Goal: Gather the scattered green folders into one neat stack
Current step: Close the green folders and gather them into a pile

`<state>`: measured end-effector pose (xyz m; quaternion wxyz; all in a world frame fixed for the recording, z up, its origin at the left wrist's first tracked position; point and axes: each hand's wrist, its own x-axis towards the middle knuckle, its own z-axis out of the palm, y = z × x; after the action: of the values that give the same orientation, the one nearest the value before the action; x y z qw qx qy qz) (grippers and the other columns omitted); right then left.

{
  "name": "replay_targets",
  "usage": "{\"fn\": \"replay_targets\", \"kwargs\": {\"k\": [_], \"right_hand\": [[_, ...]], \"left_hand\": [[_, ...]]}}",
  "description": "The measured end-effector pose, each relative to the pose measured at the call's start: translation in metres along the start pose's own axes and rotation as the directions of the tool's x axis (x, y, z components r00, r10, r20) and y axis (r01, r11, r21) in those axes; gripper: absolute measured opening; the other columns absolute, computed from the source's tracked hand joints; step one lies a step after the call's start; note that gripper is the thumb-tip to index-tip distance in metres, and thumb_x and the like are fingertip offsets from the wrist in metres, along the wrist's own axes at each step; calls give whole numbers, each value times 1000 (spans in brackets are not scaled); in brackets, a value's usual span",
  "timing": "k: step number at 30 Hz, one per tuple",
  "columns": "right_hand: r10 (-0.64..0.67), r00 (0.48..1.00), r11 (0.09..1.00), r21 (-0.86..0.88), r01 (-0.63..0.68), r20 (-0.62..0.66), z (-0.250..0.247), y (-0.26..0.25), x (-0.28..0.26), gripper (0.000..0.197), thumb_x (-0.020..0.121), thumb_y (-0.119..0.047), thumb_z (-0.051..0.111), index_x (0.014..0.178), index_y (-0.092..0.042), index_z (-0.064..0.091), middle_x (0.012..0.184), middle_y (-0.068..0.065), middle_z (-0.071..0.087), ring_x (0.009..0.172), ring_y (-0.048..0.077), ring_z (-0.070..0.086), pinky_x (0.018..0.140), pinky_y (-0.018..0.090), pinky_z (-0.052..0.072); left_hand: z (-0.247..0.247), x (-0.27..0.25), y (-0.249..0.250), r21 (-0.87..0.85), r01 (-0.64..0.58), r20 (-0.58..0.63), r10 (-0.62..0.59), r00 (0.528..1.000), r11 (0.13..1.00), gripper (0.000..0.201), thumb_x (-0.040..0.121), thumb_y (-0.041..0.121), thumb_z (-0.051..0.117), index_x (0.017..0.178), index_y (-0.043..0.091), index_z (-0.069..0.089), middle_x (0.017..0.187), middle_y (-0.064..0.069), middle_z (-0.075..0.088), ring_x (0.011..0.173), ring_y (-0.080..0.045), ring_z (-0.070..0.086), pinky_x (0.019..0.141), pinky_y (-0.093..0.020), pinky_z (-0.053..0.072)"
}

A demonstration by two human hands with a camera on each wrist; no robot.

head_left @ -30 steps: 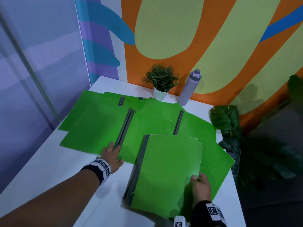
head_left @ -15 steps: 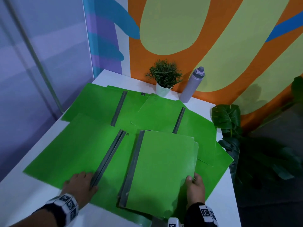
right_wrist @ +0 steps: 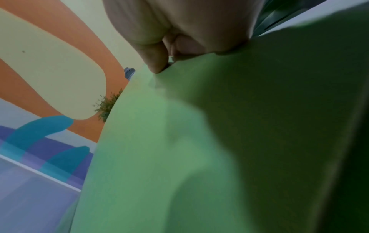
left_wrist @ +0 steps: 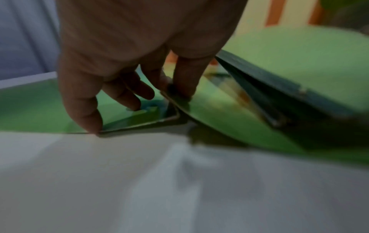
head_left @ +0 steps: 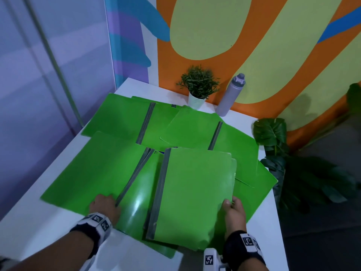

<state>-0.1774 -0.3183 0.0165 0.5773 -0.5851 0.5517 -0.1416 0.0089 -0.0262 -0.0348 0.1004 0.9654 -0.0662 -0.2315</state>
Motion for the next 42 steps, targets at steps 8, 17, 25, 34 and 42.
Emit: {"fn": "replay_targets", "kwargs": {"k": [8, 17, 25, 34, 42], "right_hand": [[1, 1000, 981, 192, -3, 10, -25, -12, 8, 62, 91, -39, 53, 146, -27, 25, 158, 1, 20, 142, 31, 20, 109, 58, 18], [9, 976, 919, 383, -93, 216, 7, -22, 11, 59, 97, -27, 43, 149, -12, 19, 158, 11, 18, 144, 29, 16, 115, 47, 15], [106, 951, 978, 140, -151, 289, 62, -35, 20, 62, 94, -39, 44, 149, -28, 18, 159, 0, 16, 144, 31, 15, 112, 55, 15], [-203, 960, 673, -685, 279, 192, 89, -36, 99, 59, 88, -42, 51, 142, -36, 28, 153, 14, 25, 134, 40, 32, 105, 60, 32], [-7, 962, 410, -877, 251, 272, 88, -18, 140, 59, 91, -57, 36, 141, -58, 4, 159, -2, -18, 140, 46, -18, 101, 78, 9]], "left_hand": [[-108, -58, 38, -276, -366, -410, 236, 881, 889, 9, 96, 14, 42, 88, 12, 38, 62, -4, 47, 59, -29, 48, 58, -37, 38], [-126, -80, 54, -754, -368, -284, 234, 930, 544, 40, 94, 0, 46, 115, 34, 49, 113, -5, 59, 106, -21, 50, 90, -34, 38], [-107, -76, 66, -728, -230, 18, 353, 936, 646, 35, 92, 26, 58, 122, 33, 42, 113, 6, 59, 103, -13, 58, 86, -38, 49], [-113, -51, 42, -813, -146, -110, 98, 989, 563, 40, 90, 3, 58, 119, 28, 47, 105, -8, 61, 96, -28, 59, 81, -40, 48], [-110, -31, 27, -831, -133, -119, 61, 991, 541, 39, 89, 3, 59, 120, 26, 49, 102, -6, 61, 91, -22, 58, 75, -37, 45]]}}
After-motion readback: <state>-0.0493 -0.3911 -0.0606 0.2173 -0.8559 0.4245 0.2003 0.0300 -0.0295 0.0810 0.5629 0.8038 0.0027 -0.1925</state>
